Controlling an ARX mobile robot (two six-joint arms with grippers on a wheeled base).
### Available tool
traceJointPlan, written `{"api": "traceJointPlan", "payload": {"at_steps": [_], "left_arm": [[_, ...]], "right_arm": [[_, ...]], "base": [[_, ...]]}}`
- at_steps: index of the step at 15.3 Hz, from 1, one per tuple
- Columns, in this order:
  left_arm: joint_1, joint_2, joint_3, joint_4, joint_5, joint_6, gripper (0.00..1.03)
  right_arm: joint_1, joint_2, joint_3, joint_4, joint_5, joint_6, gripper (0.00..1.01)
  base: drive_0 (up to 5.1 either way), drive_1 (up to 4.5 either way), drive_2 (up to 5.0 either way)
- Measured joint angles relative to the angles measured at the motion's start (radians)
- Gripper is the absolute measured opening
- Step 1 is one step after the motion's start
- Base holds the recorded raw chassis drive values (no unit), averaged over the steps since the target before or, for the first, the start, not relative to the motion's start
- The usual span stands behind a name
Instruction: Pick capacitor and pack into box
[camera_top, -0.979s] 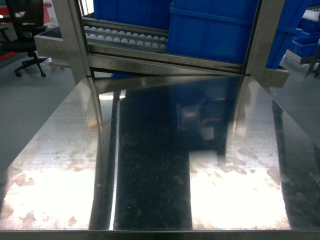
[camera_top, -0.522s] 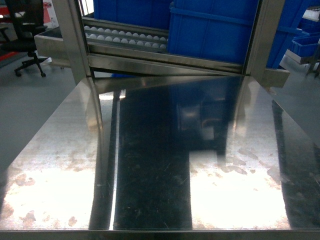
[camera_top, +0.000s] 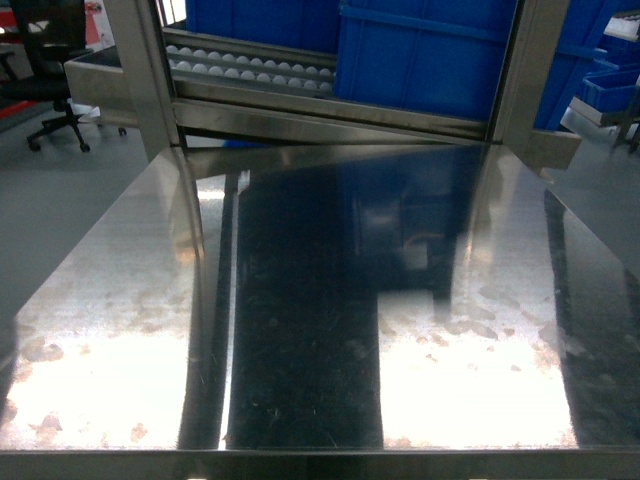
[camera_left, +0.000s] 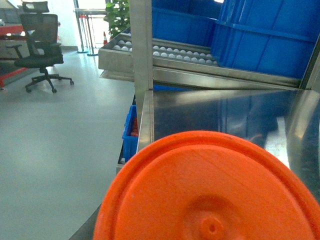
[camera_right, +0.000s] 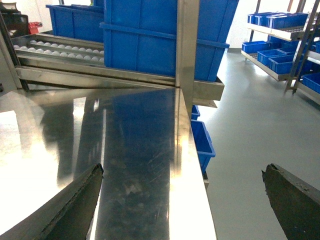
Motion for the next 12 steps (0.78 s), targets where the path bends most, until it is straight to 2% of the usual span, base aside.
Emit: {"api": "traceJointPlan", "payload": {"at_steps": [12], "left_arm": [[0.0,0.0,0.0,-0.005,0.0,0.014,0.43]], "right_arm": [[0.0,0.0,0.0,-0.002,-0.001,0.0,0.98]], "base": [[0.0,0.0,0.0]]}}
